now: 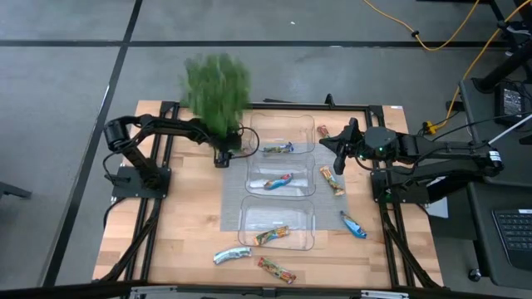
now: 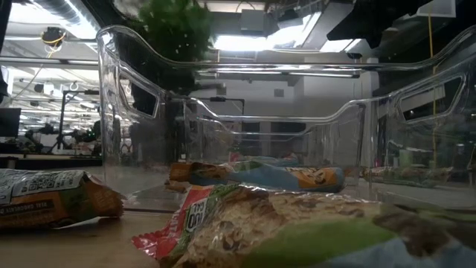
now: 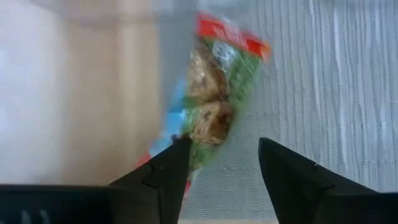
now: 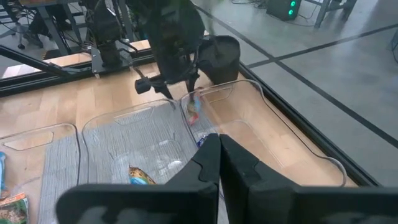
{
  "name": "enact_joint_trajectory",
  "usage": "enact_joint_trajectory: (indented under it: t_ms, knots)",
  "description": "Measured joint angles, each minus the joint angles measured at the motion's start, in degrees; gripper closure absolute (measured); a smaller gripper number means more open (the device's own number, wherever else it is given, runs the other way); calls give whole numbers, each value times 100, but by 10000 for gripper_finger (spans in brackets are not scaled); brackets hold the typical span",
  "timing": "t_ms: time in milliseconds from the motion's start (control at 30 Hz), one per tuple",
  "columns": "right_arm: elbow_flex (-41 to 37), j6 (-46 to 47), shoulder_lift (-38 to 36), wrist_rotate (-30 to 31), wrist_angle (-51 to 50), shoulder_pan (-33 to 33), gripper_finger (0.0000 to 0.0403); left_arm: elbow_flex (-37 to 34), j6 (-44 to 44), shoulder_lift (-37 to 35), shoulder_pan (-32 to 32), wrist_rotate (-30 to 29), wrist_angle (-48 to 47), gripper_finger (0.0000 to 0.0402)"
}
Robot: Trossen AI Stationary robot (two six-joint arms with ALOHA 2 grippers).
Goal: Pick and place Granola Bars by type
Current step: Put the red granola bar into the middle transparent bin
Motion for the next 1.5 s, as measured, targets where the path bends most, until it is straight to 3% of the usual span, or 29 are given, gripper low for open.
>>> enact_joint_trajectory:
  t_ms: [300,967,1500]
  knots:
    - [0,0,0,0,0,0,395,-5,-81,-7,17,-12,-15,188]
    - [0,-160,0,0,-2,0,395,-16,-205,-806,70,-591,-236,187]
    - [0,-133,0,1,-3,0,395,-3,-398,-846,56,-629,-306,188]
